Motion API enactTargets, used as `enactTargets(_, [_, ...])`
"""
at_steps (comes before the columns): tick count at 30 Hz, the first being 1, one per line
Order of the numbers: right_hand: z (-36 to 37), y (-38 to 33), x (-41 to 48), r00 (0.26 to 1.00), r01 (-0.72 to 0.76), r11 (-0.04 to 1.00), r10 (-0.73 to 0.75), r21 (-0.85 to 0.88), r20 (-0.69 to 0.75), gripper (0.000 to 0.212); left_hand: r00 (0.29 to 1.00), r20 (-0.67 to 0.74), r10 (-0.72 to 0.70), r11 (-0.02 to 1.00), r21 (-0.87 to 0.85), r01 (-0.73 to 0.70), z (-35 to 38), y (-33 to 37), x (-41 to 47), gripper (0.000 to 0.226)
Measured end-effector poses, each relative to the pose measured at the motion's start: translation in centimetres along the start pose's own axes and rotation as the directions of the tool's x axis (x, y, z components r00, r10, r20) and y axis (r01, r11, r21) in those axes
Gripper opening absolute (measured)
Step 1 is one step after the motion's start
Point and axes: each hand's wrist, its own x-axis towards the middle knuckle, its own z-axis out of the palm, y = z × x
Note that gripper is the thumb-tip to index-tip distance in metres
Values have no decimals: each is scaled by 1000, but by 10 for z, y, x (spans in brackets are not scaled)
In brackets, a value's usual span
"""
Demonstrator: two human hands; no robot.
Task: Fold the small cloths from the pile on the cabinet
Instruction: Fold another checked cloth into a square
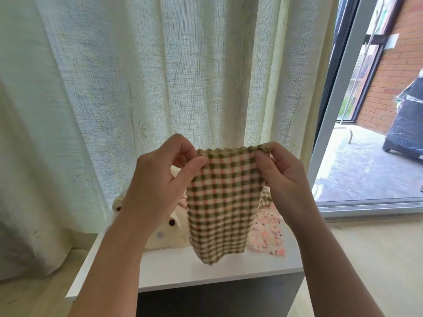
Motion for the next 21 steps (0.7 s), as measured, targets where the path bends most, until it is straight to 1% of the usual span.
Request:
enactTargets(4, [0, 3, 0, 1000, 8, 1000, -8, -5, -11, 25, 991, -92, -100, 993, -77, 93, 3, 2, 1, 18])
enactTargets(7, [0, 5, 1, 1000, -1, 1000, 1, -19, -24, 26, 975, -88, -204, 966, -183, 185, 5, 6, 3, 16])
enactTargets(8, [1, 5, 1, 999, -14, 1000, 13, -20, -34, 27, 963, -68, -262, 943, -230, 240, 5, 7, 3, 19])
enactTargets(9, [2, 5, 1, 998, -33, 999, 33, -17, -51, 27, 942, -15, -336, 905, -283, 318, 5, 7, 4, 30])
enactTargets(10, [3, 4, 1, 996, -60, 998, 59, -9, -70, 28, 908, 94, -408, 848, -331, 415, 4, 7, 5, 47])
enactTargets(11, [4, 4, 2, 992, -92, 996, 92, 7, -85, 28, 859, 244, -449, 788, -345, 510, 2, 6, 6, 61])
enactTargets(12, [5, 4, 2, 986, -131, 991, 132, 21, -101, 27, 794, 397, -460, 739, -324, 590, 2, 5, 6, 65])
enactTargets(13, [5, 5, 2, 977, -172, 984, 175, 34, -118, 27, 734, 507, -452, 711, -291, 639, 3, 2, 5, 59])
enactTargets(14, [4, 5, 2, 964, -223, 973, 229, 60, -139, 26, 698, 556, -450, 699, -267, 663, 5, -1, 4, 48])
enactTargets(15, [3, 6, 3, 944, -278, 955, 292, 107, -151, 27, 694, 549, -466, 694, -259, 672, 9, -5, 4, 36])
enactTargets(16, [1, 7, 4, 922, -341, 923, 365, 175, -129, 29, 703, 516, -490, 683, -275, 677, 12, -7, 4, 27])
enactTargets(17, [-2, 9, 6, 898, -410, 879, 435, 245, -60, 32, 716, 468, -518, 673, -294, 679, 15, -11, 5, 21])
enactTargets(18, [-3, 8, 6, 870, -481, 824, 492, 300, 43, 34, 723, 421, -548, 659, -314, 683, 18, -14, 5, 18])
enactTargets(19, [-5, 10, 7, 837, -546, 776, 524, 316, 159, 33, 729, 369, -577, 649, -335, 683, 21, -16, 4, 17])
enactTargets(20, [-5, 11, 7, 796, -604, 741, 545, 295, 261, 29, 732, 315, -605, 640, -354, 682, 23, -18, 5, 17])
enactTargets(21, [-5, 14, 7, 764, -636, 730, 553, 248, 333, 28, 734, 256, -629, 637, -372, 675, 25, -19, 5, 18])
